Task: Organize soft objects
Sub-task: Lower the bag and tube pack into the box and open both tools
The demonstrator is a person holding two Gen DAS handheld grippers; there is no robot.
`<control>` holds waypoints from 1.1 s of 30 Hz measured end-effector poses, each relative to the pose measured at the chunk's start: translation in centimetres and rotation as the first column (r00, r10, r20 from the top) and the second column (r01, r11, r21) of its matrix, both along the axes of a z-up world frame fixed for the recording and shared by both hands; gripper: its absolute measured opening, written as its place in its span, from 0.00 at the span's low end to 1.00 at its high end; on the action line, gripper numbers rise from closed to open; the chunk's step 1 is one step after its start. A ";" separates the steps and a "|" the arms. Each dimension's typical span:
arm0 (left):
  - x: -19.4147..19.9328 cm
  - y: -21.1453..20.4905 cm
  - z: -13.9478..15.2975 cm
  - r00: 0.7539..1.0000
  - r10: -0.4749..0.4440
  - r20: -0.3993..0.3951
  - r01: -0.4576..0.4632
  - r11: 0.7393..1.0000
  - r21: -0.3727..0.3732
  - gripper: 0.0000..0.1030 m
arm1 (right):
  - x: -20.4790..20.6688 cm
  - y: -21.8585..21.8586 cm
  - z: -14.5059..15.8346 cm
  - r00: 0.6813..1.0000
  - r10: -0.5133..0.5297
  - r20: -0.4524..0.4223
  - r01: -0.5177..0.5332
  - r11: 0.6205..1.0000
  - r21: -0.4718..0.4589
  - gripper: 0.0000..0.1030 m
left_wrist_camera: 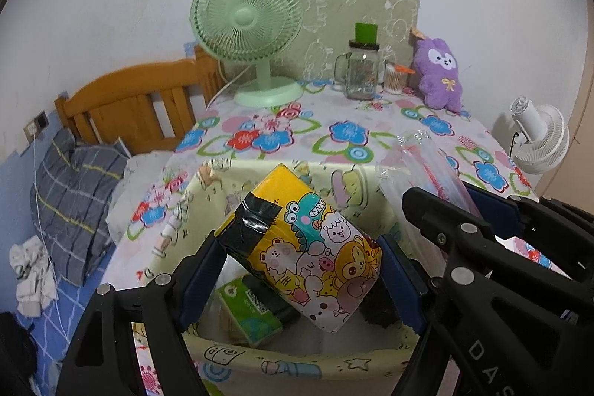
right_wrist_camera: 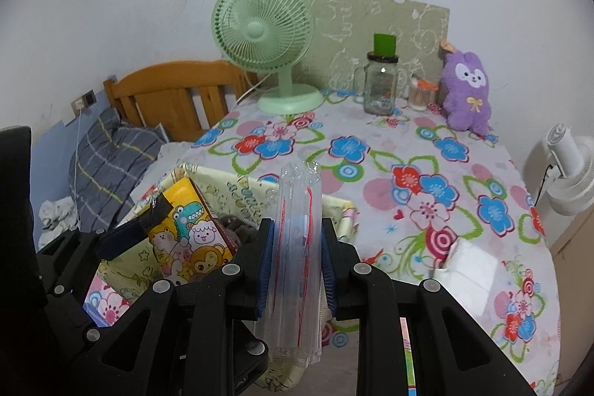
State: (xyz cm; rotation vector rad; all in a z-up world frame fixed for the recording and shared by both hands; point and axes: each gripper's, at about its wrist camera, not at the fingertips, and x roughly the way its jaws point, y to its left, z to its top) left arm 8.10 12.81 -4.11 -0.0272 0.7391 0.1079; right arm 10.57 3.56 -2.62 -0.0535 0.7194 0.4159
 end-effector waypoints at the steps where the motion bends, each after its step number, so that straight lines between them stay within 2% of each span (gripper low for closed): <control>1: 0.0 0.2 -0.2 1.000 0.004 -0.007 -0.004 1.000 -0.007 0.80 | 0.1 0.1 -0.2 1.000 0.003 -0.007 -0.003 1.000 0.001 0.26; 11: 0.4 0.9 -2.4 0.996 0.001 -0.086 -0.006 0.998 -0.058 0.81 | 0.8 1.2 -2.0 0.998 -0.001 -0.059 0.001 1.000 -0.001 0.26; 22: 0.6 1.3 -2.3 0.997 -0.037 -0.062 0.032 0.997 -0.072 0.90 | 1.6 1.8 -3.0 0.996 -0.007 -0.089 0.006 1.000 -0.011 0.26; 33: 1.2 2.4 -1.9 0.999 -0.011 -0.050 0.007 0.997 -0.078 0.90 | 2.6 3.2 -3.1 0.995 0.012 -0.095 -0.013 1.000 -0.012 0.26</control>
